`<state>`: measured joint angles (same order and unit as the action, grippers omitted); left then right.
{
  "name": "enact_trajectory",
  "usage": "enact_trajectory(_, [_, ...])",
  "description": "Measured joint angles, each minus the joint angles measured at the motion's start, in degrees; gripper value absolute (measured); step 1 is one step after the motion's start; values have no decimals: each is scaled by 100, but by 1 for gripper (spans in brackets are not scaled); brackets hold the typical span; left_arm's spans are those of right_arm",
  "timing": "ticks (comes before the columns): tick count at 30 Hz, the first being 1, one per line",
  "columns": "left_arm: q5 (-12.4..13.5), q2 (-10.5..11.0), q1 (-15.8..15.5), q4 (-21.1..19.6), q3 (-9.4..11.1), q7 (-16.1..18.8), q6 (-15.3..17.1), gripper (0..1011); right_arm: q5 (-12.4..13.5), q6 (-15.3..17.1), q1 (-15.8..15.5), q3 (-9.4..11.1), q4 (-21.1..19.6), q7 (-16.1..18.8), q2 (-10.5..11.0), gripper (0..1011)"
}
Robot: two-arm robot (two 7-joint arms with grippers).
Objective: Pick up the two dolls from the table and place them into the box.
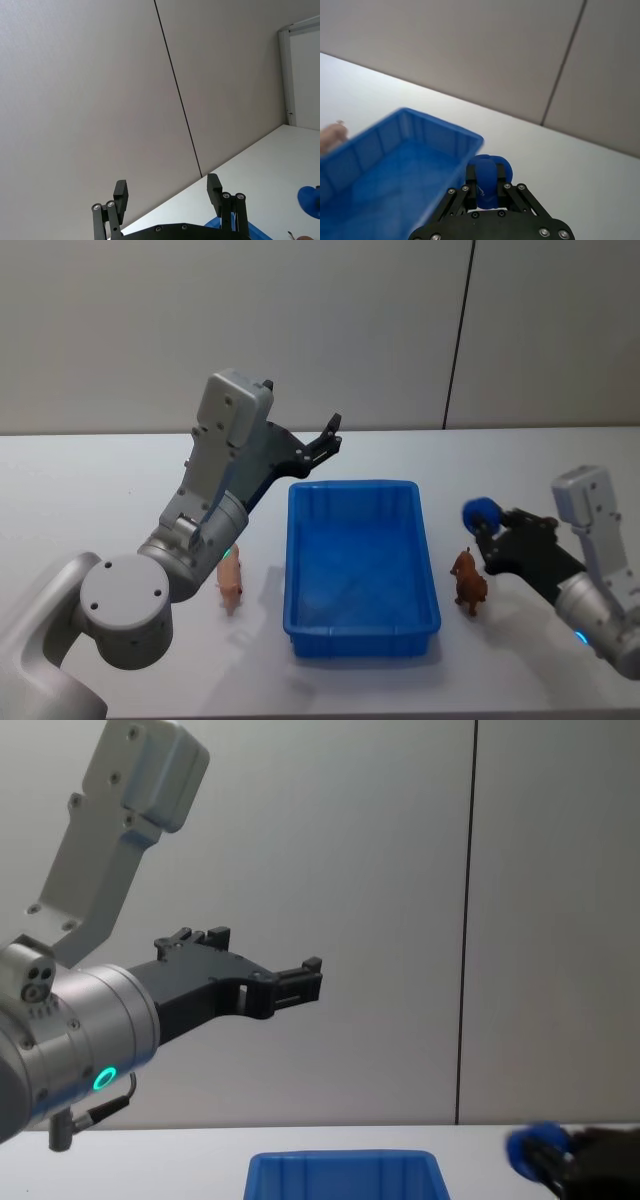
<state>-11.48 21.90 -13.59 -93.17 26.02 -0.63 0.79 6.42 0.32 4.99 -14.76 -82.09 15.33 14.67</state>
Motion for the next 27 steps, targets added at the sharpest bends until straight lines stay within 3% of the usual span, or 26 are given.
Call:
enact_trajectory(7, [0,0,0,0,0,0,0,1001,-72,-203,137,-129,-23,314,-148,170])
enact_trajectory(16, [0,0,0,0,0,0,0,1001,-296,-472,527,-404,363,841,-522,118])
enact_trajectory(27, [0,0,0,0,0,0,0,1001,-607,-728,1085,-669,1220,1170,-977,443])
